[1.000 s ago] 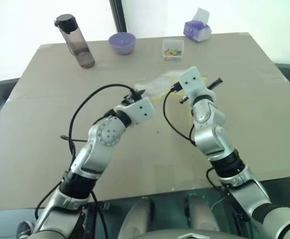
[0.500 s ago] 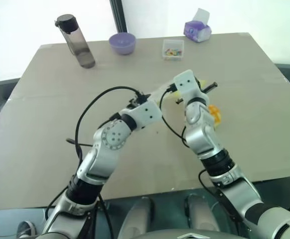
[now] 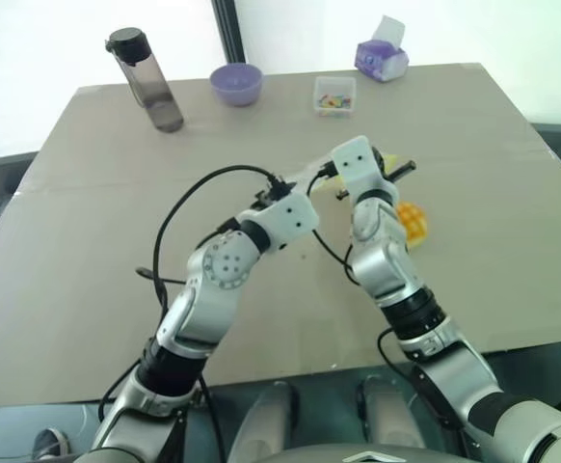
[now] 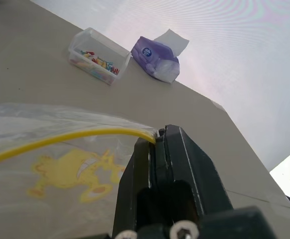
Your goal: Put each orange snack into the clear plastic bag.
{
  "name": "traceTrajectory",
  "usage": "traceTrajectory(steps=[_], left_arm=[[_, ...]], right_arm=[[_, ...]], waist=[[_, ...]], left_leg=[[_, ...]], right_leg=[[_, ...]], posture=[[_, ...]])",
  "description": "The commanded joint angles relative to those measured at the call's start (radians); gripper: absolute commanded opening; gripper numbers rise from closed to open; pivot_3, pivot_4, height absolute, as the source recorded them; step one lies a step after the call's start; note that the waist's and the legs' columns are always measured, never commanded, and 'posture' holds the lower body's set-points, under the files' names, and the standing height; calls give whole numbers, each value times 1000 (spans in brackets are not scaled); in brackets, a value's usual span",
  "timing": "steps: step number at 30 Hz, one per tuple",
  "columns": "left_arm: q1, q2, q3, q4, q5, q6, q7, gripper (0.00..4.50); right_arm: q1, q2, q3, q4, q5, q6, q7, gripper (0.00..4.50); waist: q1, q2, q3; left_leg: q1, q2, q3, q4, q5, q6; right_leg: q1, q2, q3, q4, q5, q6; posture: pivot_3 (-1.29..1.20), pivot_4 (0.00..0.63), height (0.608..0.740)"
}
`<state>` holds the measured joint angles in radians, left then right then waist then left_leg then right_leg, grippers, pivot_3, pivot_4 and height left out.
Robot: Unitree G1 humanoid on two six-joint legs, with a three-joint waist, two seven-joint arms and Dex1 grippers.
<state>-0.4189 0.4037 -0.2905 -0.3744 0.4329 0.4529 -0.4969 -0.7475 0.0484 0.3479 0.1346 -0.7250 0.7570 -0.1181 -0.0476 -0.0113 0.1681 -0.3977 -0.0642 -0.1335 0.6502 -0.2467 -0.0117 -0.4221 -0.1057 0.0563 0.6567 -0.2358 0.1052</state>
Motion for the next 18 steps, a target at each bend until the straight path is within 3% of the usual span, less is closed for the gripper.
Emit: traceTrajectory(steps=[1, 3, 4, 6, 9, 12, 15, 18], left_arm=[[-17, -6, 3, -14, 12, -2, 11, 2310], [-16, -9, 1, -15, 11, -1, 10, 2310], [-17, -11, 1, -14, 10, -1, 10, 2084], [-16, -13, 0, -15, 10, 0, 9, 1522], [-13, -12, 2, -15, 12, 2, 7, 249], [-17, -2, 10, 5, 27, 14, 13, 69], [-20, 3, 12, 18, 29, 11, 15, 0], [-23, 1, 13, 23, 29, 11, 15, 0]], right_arm=[[-16, 8, 10, -42, -10, -15, -8, 0], [-14, 8, 11, -46, -10, -13, -8, 0], [-14, 7, 11, -46, -10, -14, -8, 0], [-12, 7, 12, -48, -10, -13, -8, 0], [-8, 6, 15, -55, -11, -11, -7, 0], [3, 0, 23, -59, 8, -35, 21, 0], [23, 3, 20, -75, 24, -50, 32, 916], [52, -2, 3, -129, 60, -60, 67, 2369]], waist=[[0, 0, 0], [0, 0, 0], [0, 0, 0], [0, 0, 0], [0, 0, 0], [0, 0, 0], [0, 0, 0], [1, 0, 0]], left_leg=[[0, 0, 0, 0, 0, 0], [0, 0, 0, 0, 0, 0], [0, 0, 0, 0, 0, 0], [0, 0, 0, 0, 0, 0], [0, 0, 0, 0, 0, 0], [0, 0, 0, 0, 0, 0], [0, 0, 0, 0, 0, 0], [0, 0, 0, 0, 0, 0]], right_leg=[[0, 0, 0, 0, 0, 0], [0, 0, 0, 0, 0, 0], [0, 0, 0, 0, 0, 0], [0, 0, 0, 0, 0, 0], [0, 0, 0, 0, 0, 0], [0, 0, 0, 0, 0, 0], [0, 0, 0, 0, 0, 0], [0, 0, 0, 0, 0, 0]], posture=[[0, 150, 739], [0, 150, 739], [0, 150, 739], [0, 150, 739], [0, 150, 739], [0, 150, 739], [0, 150, 739], [0, 150, 739]])
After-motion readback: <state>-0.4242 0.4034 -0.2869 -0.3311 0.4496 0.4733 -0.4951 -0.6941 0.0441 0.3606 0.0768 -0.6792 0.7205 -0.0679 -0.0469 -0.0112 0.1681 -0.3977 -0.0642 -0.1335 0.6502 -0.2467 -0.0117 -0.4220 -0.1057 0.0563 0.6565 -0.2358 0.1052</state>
